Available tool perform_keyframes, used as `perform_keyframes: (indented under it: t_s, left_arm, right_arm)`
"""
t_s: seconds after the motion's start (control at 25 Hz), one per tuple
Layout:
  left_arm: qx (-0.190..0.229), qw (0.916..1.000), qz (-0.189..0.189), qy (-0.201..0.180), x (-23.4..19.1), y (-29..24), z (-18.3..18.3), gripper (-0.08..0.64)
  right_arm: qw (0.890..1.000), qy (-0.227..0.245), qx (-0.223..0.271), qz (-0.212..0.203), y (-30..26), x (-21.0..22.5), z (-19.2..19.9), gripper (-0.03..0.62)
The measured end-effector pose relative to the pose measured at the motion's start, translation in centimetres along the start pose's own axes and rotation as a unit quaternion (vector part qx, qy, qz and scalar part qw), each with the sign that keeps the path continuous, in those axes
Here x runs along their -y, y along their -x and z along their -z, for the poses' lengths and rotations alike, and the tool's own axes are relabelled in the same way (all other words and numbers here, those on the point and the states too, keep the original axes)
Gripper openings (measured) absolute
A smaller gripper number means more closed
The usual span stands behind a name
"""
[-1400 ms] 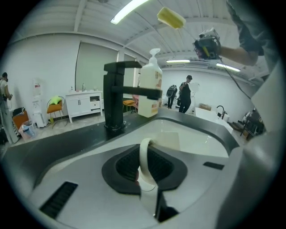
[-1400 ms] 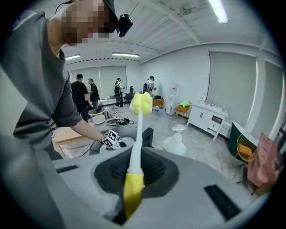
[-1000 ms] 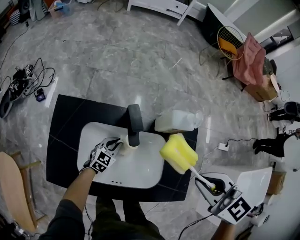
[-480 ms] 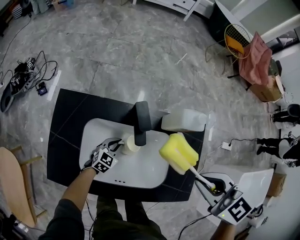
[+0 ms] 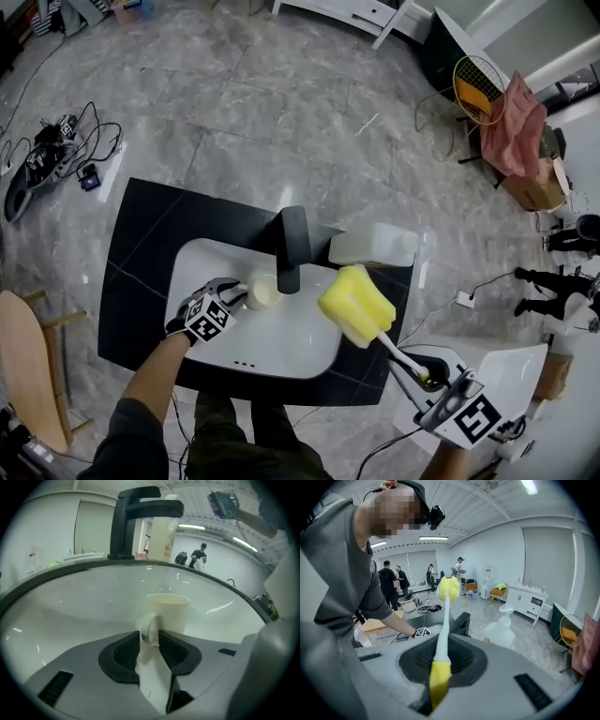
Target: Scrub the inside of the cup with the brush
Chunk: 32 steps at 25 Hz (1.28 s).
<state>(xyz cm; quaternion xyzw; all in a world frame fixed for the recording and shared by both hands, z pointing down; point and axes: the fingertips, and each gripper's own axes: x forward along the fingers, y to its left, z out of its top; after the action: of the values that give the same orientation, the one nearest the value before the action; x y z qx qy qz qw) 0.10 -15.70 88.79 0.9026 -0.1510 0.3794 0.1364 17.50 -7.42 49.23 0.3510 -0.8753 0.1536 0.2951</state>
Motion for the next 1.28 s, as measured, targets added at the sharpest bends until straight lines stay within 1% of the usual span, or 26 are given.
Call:
perform_keyframes:
  t_s: [0.08,0.24,0.44,0.68,0.92,1.0,1.12,1.2,1.28]
  left_arm:
    - [-0.01,0.9999,0.003,-0.012,0.3,0.0,0.3,0.14]
    - [-0.021,0.9995,0.005,-0.021,0.7,0.0,0.8,0.141]
    - [-0.028,0.999,0.006,-0.034,1.1,0.3,0.8,0.162]
    - [-0.041,0.9976,0.012,-0.055,1.7,0.4,1.2,0.164]
    - [-0.062,0.9941,0.025,-0.085,2.2,0.3,1.3,0.17]
    - [-0.07,0.9927,0.036,-0.091,2.4,0.3,1.4,0.173]
    - [-0.084,0.9887,0.058,-0.11,3.0,0.4,1.6,0.188]
    - [-0.082,0.989,0.059,-0.108,2.9,0.6,1.3,0.199]
    - [-0.075,0.9911,0.057,-0.094,2.6,1.0,0.8,0.199]
  right_arm:
    - [1.0,0.0,-0.002,0.0,0.0,-0.1,0.1,0.023]
    - [1.0,-0.002,0.0,-0.001,-0.1,-0.1,0.2,0.023]
    - [1.0,0.001,-0.006,-0.002,-0.3,-0.3,0.6,0.023]
    - [1.0,0.003,-0.003,-0.002,-0.3,-0.4,0.7,0.023]
    - [1.0,0.002,0.001,-0.003,-0.2,-0.4,0.7,0.025]
    - [1.0,0.001,0.001,-0.002,-0.1,-0.3,0.8,0.023]
    - [1.0,0.002,0.001,-0.001,-0.1,-0.3,1.0,0.023]
    - [1.0,0.002,0.002,0.0,0.0,-0.3,1.0,0.023]
    - [1.0,0.002,0.006,0.0,0.1,-0.3,0.9,0.025]
